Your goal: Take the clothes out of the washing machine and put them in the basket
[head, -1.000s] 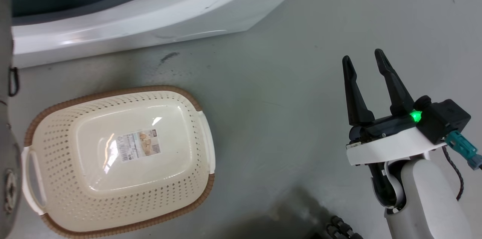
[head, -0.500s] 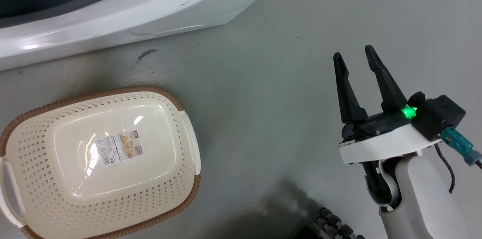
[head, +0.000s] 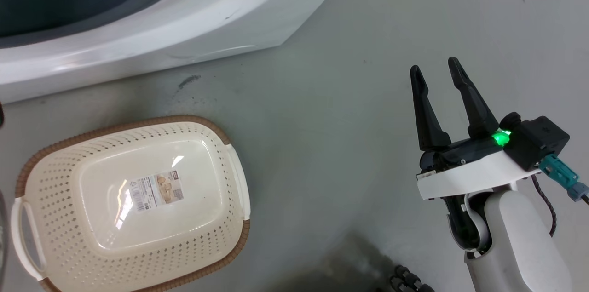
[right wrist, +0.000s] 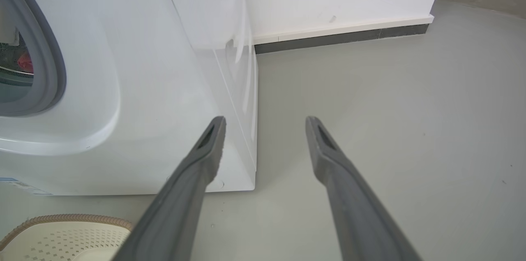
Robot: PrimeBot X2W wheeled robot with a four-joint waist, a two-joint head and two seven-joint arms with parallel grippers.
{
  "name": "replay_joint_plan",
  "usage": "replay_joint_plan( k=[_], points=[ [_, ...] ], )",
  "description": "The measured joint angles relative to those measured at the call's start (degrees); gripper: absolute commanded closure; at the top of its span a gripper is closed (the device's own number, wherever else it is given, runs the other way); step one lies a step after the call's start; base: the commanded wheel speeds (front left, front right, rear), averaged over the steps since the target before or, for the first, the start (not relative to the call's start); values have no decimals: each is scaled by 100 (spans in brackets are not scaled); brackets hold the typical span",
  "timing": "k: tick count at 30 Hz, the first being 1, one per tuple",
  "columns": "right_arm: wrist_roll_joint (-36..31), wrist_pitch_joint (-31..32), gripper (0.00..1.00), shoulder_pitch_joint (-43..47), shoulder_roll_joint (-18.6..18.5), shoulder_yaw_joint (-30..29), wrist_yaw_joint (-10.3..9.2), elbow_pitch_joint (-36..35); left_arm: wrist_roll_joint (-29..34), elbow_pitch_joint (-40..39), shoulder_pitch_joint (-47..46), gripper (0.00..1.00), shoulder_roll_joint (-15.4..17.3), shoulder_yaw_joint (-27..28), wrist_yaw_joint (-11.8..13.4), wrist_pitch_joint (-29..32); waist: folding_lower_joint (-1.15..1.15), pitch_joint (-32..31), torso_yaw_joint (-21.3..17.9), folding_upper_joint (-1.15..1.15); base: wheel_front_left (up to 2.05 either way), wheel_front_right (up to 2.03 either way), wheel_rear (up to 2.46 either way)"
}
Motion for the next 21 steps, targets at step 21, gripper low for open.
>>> replay_joint_plan(
  k=[21],
  points=[
    [-369, -1, 0, 714, 2, -413, -1, 280, -799, 644, 1791, 100, -787, 320, 3, -3279, -1, -1672, 470, 0, 0, 0, 0]
  ],
)
